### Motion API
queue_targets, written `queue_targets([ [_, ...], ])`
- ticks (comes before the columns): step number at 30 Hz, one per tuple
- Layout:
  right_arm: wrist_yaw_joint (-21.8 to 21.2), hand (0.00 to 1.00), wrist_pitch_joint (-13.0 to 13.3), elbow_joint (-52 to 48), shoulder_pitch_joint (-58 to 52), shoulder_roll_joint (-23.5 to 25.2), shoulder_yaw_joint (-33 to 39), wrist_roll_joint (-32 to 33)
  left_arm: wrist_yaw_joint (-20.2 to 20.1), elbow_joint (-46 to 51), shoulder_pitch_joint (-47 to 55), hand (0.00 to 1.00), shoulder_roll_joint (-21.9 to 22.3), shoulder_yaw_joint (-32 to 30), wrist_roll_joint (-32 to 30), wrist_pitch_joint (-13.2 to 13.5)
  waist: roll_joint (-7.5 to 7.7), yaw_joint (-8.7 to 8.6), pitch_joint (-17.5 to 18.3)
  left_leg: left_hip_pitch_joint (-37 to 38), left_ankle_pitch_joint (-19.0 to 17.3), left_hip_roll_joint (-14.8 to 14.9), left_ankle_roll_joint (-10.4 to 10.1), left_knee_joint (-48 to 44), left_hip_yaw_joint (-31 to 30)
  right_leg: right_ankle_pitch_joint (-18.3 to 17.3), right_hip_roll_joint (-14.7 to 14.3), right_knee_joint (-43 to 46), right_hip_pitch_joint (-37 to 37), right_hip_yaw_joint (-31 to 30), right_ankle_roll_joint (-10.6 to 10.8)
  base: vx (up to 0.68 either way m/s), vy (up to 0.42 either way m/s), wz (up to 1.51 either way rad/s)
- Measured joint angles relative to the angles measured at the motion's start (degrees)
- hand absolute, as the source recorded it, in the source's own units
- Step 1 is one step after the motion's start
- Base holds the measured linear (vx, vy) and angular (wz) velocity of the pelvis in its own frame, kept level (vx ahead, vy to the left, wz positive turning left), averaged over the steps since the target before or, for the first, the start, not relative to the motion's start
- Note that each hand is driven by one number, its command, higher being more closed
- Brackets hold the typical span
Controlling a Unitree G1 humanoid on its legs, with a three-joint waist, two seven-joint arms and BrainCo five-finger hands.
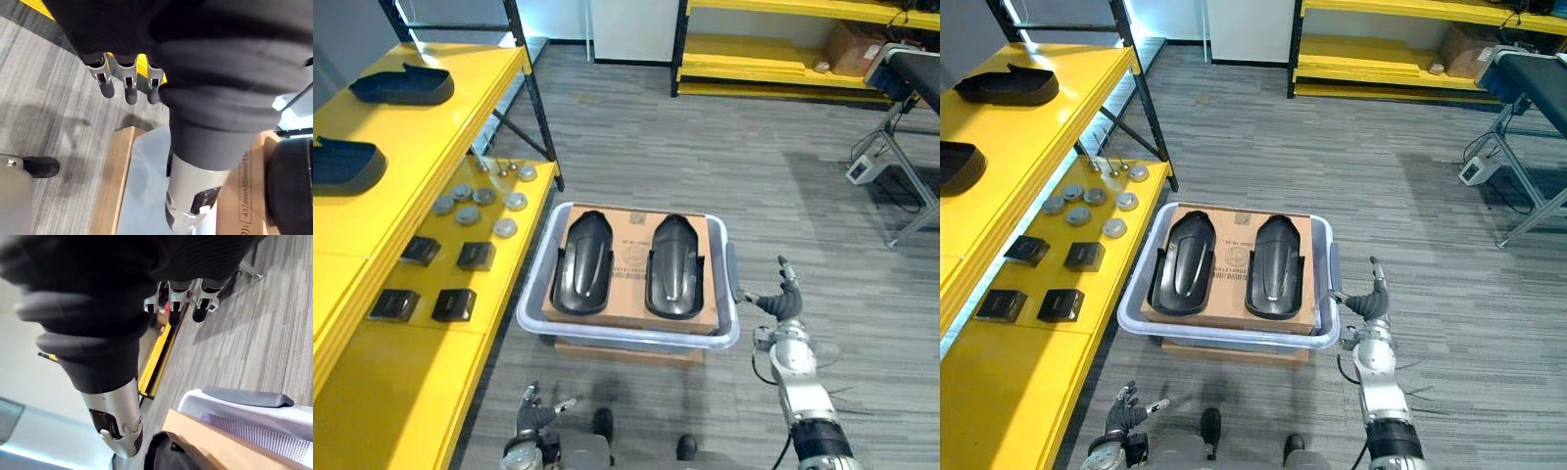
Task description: Walk over and take plastic housings, then place them on the shelf
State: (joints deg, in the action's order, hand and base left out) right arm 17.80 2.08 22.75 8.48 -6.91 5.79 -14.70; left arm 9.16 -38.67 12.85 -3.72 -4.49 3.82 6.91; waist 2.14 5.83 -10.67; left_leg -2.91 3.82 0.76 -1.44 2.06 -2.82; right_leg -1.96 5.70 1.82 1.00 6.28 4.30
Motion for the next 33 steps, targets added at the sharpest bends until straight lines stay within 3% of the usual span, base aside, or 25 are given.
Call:
queue_targets([
  [5, 3.53, 0.0, -3.31, 6.91, 6.35, 0.55, 1.29, -3.38, 1.48, 1.34, -0.84, 0.0, 0.0, 0.42, 0.09, 0.45, -0.44, 1.46, -2.61, -2.94, 1.29, -0.92, 0.66, -0.44, -2.05, 0.81, 0.54, -0.05, -1.38, 1.61, 0.73, -0.01, 0.018, 0.18],
  [14, 9.29, 0.0, -6.98, 20.49, 20.82, 0.06, 7.66, -2.34, 3.78, 2.91, -4.27, 0.0, 0.06, 3.2, 1.76, 1.22, -0.61, 2.67, -8.2, -6.75, 1.89, -1.51, 1.34, -2.88, -3.73, 1.47, 0.72, -0.19, -3.23, 3.06, 0.06, 0.02, 0.007, 0.09],
  [15, 9.6, 1.0, -7.18, 23.12, 23.36, -0.98, 7.73, -1.54, 3.91, 3.38, -4.89, 0.0, -0.01, 3.97, 2.24, 1.31, -0.75, 2.73, -9.14, -7.01, 1.88, -1.42, 1.33, -3.15, -3.82, 1.57, 0.63, -0.1, -3.35, 3.08, -0.09, -0.04, 0.0, 0.01],
  [23, 8.88, 1.0, -7.33, 32.43, 32.33, -3.94, 6.94, -0.31, 5.98, 3.26, -6.95, 0.0, -0.04, 4.44, 4.1, 2.34, -1.03, 2.85, -12.23, -9.02, 1.79, -0.84, 1.24, -4.09, -4.07, 1.68, 0.15, 1.08, -5.45, 2.95, -0.29, -0.07, -0.001, -0.01],
  [33, 7.51, 1.0, -7.16, 32.66, 32.53, -5.3, 4.91, 0.71, 6.08, 2.0, -7.94, 0.0, -0.89, 5.13, 4.55, 2.44, -0.35, 2.65, -12.6, -8.42, 1.86, -0.97, 1.22, -3.92, -3.96, 1.68, 0.15, 0.99, -5.03, 2.87, -0.3, 0.0, 0.0, 0.0],
])
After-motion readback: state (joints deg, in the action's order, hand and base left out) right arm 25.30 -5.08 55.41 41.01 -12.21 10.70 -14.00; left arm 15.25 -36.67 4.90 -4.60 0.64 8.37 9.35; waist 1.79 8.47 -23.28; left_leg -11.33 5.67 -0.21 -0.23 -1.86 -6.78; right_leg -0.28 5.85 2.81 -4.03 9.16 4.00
